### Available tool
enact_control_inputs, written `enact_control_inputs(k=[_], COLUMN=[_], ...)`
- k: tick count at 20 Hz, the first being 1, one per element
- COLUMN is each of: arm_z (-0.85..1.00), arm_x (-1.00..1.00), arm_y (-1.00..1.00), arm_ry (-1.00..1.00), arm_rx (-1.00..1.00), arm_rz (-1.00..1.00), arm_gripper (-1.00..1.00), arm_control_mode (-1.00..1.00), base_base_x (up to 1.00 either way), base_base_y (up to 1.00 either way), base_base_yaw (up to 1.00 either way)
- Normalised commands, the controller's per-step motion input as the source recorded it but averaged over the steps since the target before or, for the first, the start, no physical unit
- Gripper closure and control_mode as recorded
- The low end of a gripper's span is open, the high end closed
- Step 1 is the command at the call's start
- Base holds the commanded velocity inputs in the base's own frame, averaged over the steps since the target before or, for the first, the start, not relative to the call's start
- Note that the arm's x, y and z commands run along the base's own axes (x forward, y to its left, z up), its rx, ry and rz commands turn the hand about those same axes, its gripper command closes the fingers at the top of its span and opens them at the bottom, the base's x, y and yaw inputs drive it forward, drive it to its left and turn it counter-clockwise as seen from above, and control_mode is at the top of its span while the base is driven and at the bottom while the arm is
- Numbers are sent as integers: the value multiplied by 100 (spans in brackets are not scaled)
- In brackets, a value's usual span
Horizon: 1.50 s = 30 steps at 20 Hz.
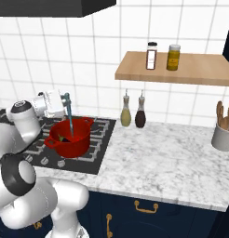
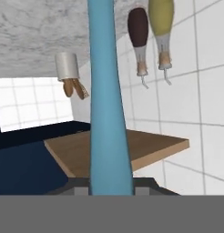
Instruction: Put the eggplant and tomato in the pot. Retrieve the spatula and lightly stir the vegetables in the pot.
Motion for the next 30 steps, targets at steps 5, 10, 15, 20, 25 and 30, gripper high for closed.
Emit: enact_control_inputs(k=[5, 10, 15, 20, 25, 30], arm_z=[-81, -49, 11, -9, -74, 9], arm_x=[7, 13, 6, 0, 0, -3], arm_y=[2, 1, 0, 0, 0, 0], arm_ry=[0, 2, 2, 1, 2, 10], arm_rx=[0, 0, 1, 0, 0, 0], arm_rz=[0, 0, 0, 0, 5, 25], arm_gripper=[100, 100, 100, 100, 100, 100], arm_control_mode=[-100, -100, -100, -100, -100, -100], base_base_x=[0, 0, 0, 0, 0, 0], base_base_y=[0, 0, 0, 0, 0, 0], base_base_yaw=[0, 0, 0, 0, 0, 0])
